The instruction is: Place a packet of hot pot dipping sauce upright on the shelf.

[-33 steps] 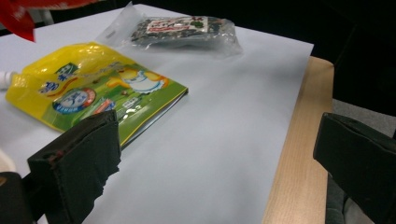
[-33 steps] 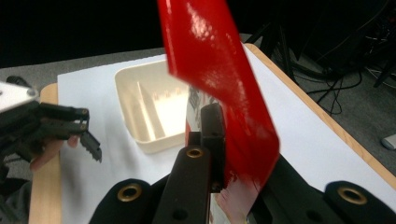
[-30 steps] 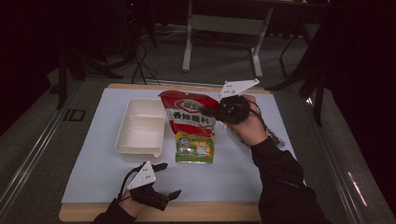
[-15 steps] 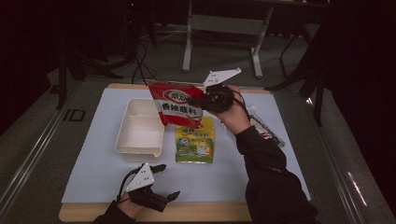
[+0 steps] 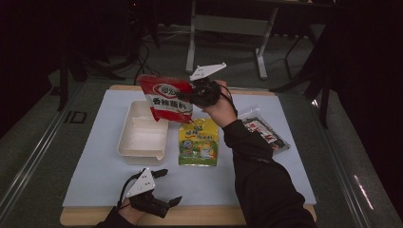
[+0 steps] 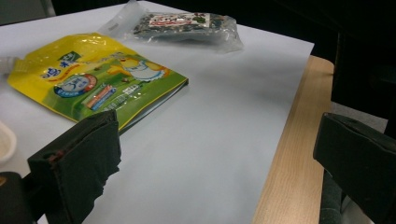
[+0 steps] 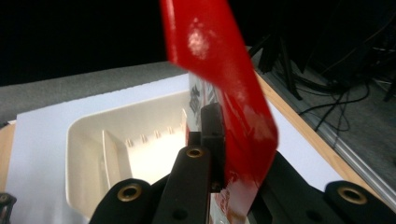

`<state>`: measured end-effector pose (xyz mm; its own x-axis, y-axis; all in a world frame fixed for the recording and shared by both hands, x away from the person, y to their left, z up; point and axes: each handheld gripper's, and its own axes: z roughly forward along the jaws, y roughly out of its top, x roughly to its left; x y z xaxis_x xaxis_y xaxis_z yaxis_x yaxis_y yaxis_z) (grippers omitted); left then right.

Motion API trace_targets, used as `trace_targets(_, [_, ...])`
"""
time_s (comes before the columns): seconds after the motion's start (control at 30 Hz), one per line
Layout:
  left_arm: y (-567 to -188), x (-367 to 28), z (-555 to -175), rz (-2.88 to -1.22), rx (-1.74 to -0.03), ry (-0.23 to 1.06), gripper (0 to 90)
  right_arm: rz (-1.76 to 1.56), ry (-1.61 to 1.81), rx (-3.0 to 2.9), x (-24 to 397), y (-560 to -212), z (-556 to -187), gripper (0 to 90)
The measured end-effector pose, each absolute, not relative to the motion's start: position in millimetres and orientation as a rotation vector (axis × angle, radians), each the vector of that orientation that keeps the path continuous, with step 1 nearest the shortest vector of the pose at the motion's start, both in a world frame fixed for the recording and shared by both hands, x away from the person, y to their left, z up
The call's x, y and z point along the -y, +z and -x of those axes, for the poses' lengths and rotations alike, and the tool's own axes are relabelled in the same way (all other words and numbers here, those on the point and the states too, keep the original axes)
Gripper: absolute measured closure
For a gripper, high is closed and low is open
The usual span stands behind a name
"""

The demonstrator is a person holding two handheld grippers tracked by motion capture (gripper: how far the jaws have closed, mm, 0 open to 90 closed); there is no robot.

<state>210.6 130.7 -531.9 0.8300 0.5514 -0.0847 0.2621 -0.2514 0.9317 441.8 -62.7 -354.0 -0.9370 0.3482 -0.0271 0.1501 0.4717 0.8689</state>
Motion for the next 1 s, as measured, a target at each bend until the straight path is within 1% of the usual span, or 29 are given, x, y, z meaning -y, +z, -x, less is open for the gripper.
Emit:
trace_targets(0.6, [-532, -137, -207, -1.830, -0.640, 0.303, 1.9, -0.506, 1.502, -2.479, 24, -378, -474, 90.0])
trace_targets(1.0, [-532, -139, -205, -1.828, -0.637, 0.294, 1.9, -0.486, 1.562, -2.473, -2, -394, -485, 90.0])
